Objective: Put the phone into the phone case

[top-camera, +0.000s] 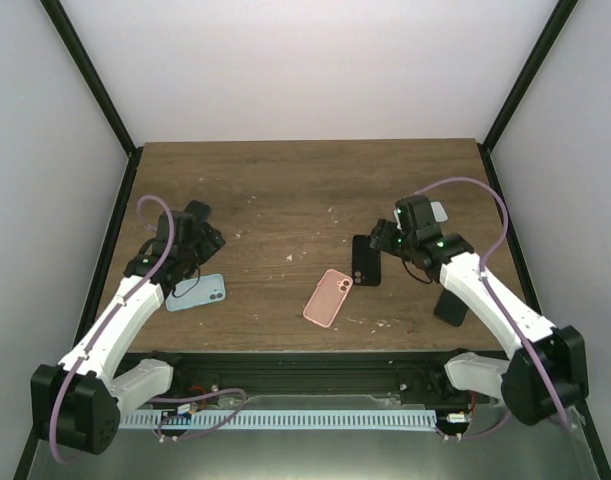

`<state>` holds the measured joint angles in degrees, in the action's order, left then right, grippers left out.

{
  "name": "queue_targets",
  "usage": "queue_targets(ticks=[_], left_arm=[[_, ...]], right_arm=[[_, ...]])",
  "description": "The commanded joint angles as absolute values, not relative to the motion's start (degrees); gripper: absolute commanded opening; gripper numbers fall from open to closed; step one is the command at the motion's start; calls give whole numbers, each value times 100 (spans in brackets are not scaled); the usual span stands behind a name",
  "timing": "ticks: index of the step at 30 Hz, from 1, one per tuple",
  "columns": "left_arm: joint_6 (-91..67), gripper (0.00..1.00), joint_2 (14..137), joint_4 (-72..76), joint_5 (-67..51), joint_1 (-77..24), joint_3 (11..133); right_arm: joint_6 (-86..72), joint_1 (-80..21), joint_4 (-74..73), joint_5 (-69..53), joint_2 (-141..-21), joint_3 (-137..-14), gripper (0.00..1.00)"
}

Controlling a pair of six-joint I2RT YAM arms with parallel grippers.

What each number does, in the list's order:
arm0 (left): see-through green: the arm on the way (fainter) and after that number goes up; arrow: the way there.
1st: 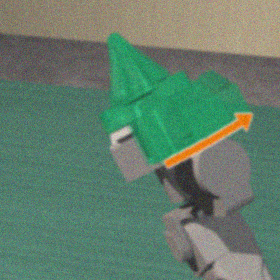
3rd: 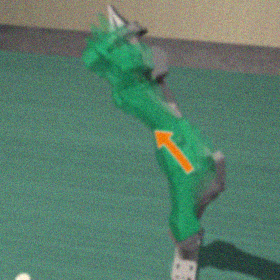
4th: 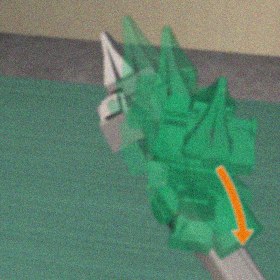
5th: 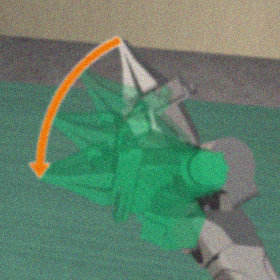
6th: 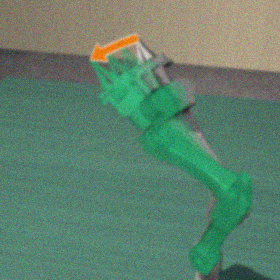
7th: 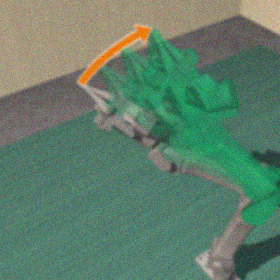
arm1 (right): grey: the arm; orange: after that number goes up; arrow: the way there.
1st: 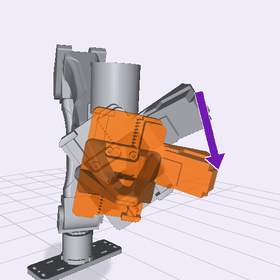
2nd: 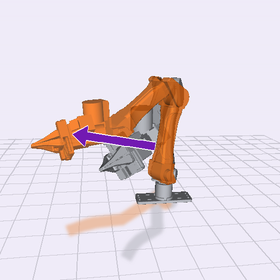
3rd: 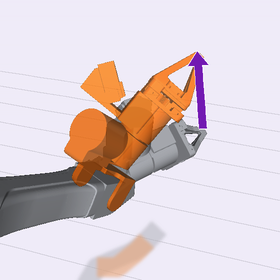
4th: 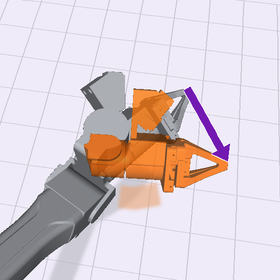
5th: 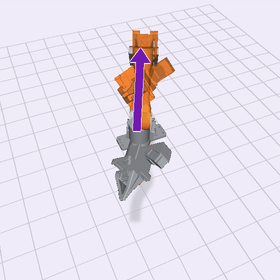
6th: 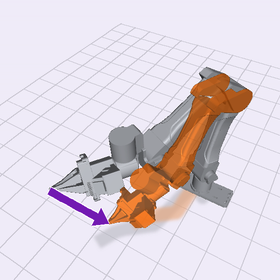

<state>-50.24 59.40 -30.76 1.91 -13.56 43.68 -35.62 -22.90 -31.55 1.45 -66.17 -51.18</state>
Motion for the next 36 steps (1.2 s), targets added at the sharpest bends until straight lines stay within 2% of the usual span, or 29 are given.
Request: queue_targets(ticks=[1,7,12,14,19,23,26,30,36], left_arm=[[-5231,89,6077,-2770,378,-1363,4237],[-5587,88,6357,-2834,671,-1253,4021],[-5863,83,6785,-2345,228,-922,3671],[-5772,78,7059,-2171,88,-892,3665],[-5695,77,7667,-2081,-307,-1056,3787],[-5714,77,7784,-1945,-431,-1283,3758],[-5657,77,7797,-1950,-474,-1335,3757],[-5414,78,7863,-2084,-465,-1341,3793],[-5205,80,7783,-2198,-492,-1345,3874]], right_arm=[[-3438,-1926,-2700,478,-7164,-5436,70],[-2945,-1741,-2677,-8,-7690,-5724,69],[-2917,-1741,-2480,-437,-7715,-5313,66],[-2947,-1745,-2409,-322,-7701,-5183,66],[-3053,-1633,-2815,457,-7845,-5463,66],[-3432,-850,-3508,1006,-7930,-5634,68],[-3589,-243,-3813,1205,-7834,-5599,75],[-3612,522,-3902,1067,-7658,-5362,98],[-3954,1521,-4206,1153,-7602,-4987,100]])
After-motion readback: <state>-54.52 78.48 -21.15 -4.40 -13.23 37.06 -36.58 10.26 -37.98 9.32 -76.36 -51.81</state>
